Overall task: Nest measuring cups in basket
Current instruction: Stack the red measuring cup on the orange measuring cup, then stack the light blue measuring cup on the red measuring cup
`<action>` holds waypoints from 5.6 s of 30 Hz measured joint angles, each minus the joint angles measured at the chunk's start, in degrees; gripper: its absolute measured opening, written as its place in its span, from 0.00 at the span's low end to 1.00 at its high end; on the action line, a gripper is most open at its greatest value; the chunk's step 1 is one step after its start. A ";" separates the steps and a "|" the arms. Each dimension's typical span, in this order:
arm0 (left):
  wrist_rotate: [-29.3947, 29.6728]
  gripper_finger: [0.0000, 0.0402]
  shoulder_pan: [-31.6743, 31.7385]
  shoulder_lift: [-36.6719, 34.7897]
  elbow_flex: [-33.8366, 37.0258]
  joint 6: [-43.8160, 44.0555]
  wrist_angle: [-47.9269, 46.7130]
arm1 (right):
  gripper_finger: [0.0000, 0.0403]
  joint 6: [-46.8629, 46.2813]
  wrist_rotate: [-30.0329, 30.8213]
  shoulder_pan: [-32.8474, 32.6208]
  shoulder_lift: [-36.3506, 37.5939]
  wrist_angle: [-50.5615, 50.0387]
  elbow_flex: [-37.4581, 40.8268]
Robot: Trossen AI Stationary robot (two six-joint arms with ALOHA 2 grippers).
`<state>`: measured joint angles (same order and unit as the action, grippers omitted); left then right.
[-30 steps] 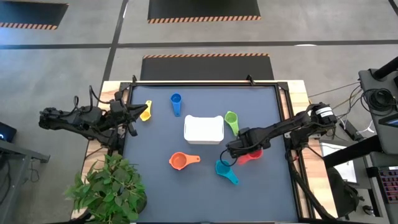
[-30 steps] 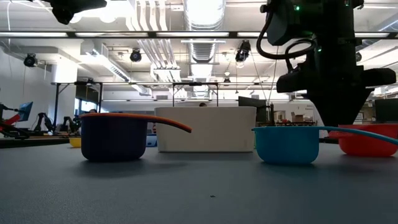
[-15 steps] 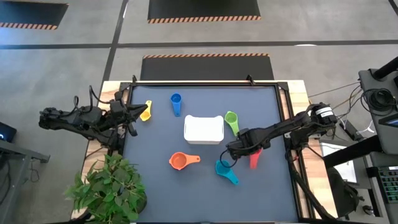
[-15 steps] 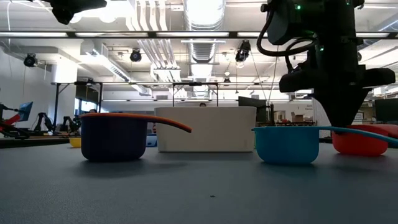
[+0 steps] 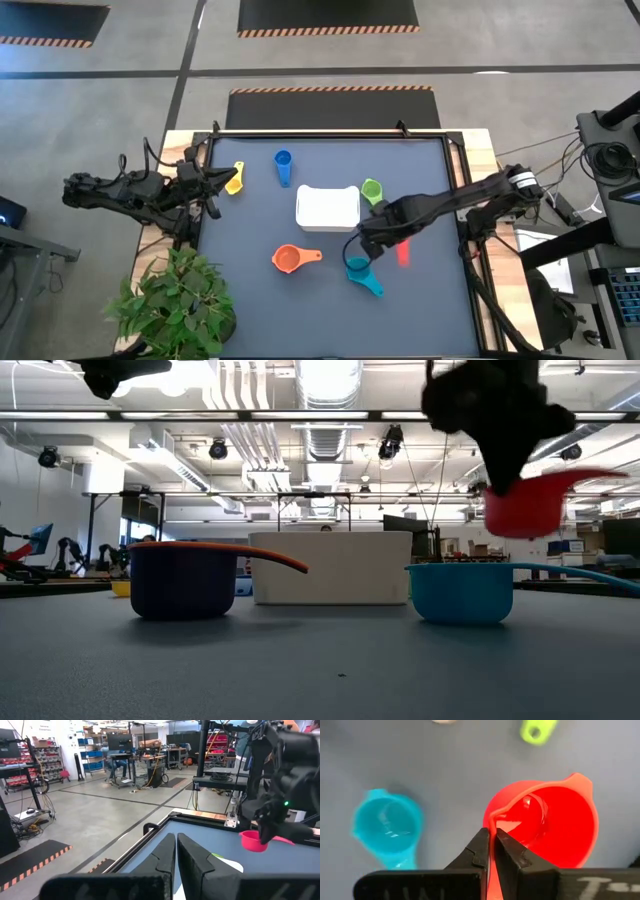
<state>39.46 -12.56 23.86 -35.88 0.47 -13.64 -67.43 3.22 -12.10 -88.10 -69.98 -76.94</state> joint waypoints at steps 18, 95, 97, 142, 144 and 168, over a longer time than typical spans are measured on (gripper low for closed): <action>0.00 0.00 0.01 0.02 0.00 -0.02 0.13 | 0.02 22.65 6.01 1.07 -4.94 9.06 -13.55; -0.04 0.00 0.00 -0.48 0.00 -0.61 0.76 | 0.03 80.95 -4.80 0.49 -33.94 29.53 -36.33; -0.04 0.00 0.02 -0.48 0.00 -0.61 0.76 | 0.04 81.00 -4.78 0.62 -33.94 30.23 -36.20; -0.02 0.00 0.01 0.46 0.00 -0.55 2.66 | 0.08 63.80 6.16 -0.52 1.68 46.06 4.94; -0.02 0.00 0.02 0.44 0.00 -0.48 2.66 | 0.08 60.18 7.21 -0.73 4.61 47.76 9.44; -0.02 0.00 0.01 0.46 0.00 -0.44 2.70 | 0.08 28.75 25.30 -18.78 11.04 51.34 27.97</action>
<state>39.44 -12.54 24.32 -35.88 0.03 -10.94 -38.68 28.51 -30.87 -77.06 -18.64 -48.97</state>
